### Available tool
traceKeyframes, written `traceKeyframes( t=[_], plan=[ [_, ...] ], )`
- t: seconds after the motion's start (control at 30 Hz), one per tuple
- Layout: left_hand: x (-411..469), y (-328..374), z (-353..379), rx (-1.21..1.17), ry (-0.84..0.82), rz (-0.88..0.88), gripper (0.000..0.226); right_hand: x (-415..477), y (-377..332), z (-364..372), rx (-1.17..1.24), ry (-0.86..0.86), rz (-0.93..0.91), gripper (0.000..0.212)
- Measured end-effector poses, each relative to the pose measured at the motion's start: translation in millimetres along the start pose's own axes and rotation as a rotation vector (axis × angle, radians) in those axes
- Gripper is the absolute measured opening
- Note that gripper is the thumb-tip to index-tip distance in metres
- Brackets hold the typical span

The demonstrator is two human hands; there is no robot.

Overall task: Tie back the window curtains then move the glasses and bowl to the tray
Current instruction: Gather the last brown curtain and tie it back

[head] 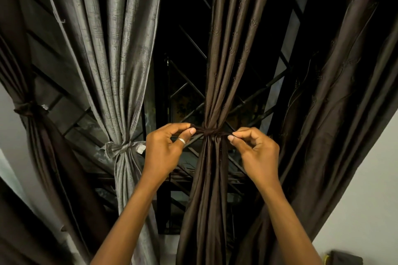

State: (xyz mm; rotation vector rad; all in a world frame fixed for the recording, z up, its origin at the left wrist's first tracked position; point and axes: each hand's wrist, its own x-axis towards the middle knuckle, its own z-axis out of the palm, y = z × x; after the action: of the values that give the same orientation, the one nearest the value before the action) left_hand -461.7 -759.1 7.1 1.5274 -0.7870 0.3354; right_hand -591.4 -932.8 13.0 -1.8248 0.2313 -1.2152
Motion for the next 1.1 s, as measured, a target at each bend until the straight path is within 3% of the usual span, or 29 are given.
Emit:
traceKeyframes(
  t=[0.3,0.47,0.57,0.73,0.9,1.1],
  plan=[
    [-1,4,0,0.052,-0.057,-0.001,0.016,3,2,13,-0.036,-0.092,0.068,0.018],
    [-4,8,7,-0.045,-0.117,-0.067,0.033,1,4,21,0.038,-0.203,0.190,0.045],
    [-7,5,11,-0.047,-0.138,-0.117,0.044,2,4,25,-0.008,-0.140,0.211,0.051],
    [-14,-6,13,-0.028,-0.196,-0.135,0.025,5,8,31,-0.144,-0.060,0.266,0.050],
    [-19,-12,22,-0.039,-0.225,-0.146,0.023,8,14,32,-0.095,0.035,0.339,0.047],
    [-31,-13,48,-0.041,-0.272,-0.186,0.019,2,23,-11,-0.052,0.183,0.343,0.020]
  ],
)
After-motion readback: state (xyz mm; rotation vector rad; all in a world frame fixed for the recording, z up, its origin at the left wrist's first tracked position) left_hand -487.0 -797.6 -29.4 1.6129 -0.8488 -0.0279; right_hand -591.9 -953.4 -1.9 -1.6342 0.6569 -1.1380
